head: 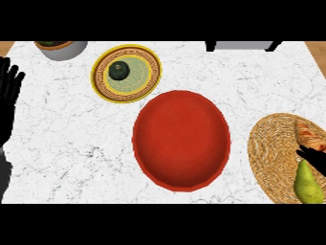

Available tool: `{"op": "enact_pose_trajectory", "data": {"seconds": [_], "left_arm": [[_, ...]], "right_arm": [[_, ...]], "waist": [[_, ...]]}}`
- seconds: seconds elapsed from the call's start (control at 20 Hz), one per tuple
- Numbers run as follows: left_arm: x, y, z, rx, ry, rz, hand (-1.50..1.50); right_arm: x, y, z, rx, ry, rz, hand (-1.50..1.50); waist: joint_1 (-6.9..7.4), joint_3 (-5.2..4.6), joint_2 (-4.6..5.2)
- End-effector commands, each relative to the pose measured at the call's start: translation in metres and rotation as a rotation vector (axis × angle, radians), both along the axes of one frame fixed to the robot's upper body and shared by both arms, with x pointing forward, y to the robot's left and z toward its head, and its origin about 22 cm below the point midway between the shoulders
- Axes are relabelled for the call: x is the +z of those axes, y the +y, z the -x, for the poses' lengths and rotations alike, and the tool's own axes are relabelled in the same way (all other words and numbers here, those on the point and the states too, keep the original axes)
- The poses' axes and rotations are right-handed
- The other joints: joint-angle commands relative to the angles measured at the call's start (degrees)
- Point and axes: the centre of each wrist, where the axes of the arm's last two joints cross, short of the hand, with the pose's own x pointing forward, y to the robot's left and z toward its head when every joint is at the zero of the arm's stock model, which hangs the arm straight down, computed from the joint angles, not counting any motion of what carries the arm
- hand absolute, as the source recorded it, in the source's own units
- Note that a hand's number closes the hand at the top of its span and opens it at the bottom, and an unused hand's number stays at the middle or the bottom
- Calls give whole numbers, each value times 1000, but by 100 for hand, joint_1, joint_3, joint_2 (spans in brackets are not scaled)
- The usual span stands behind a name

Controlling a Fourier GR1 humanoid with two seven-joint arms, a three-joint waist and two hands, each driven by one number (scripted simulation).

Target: Pick the pear from the placemat and place it in the bowl

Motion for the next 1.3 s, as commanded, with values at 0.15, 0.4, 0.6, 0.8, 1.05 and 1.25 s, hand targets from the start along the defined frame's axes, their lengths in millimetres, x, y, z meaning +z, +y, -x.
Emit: {"op": "enact_pose_trajectory", "data": {"seconds": [0.15, 0.4, 0.6, 0.8, 1.05, 1.25], "left_arm": [[-5, -17, 0, 7, -5, 8, 0], [-5, -11, -1, 7, 0, 11, 0], [16, -1, -8, -9, 5, 3, 0], [-9, -17, -4, 3, -7, 14, 0], [-14, 0, -10, 2, 11, 14, 0], [3, -12, 7, 1, 15, 18, 0]], "right_arm": [[-22, 5, -9, 6, 14, 8, -150], [-62, 1, -8, -21, 40, 38, -150], [-37, -6, -24, -71, 69, 54, -150], [-46, -6, -27, -71, 54, 49, -150], [-50, -3, -34, -15, -77, 11, 150], [-70, -7, -31, 2, -96, 26, 150]], "waist": [[-5, 0, 2], [1, 2, 5], [-4, 0, 0], [-6, -1, 0], [-20, -1, 2], [13, 1, -3]]}}
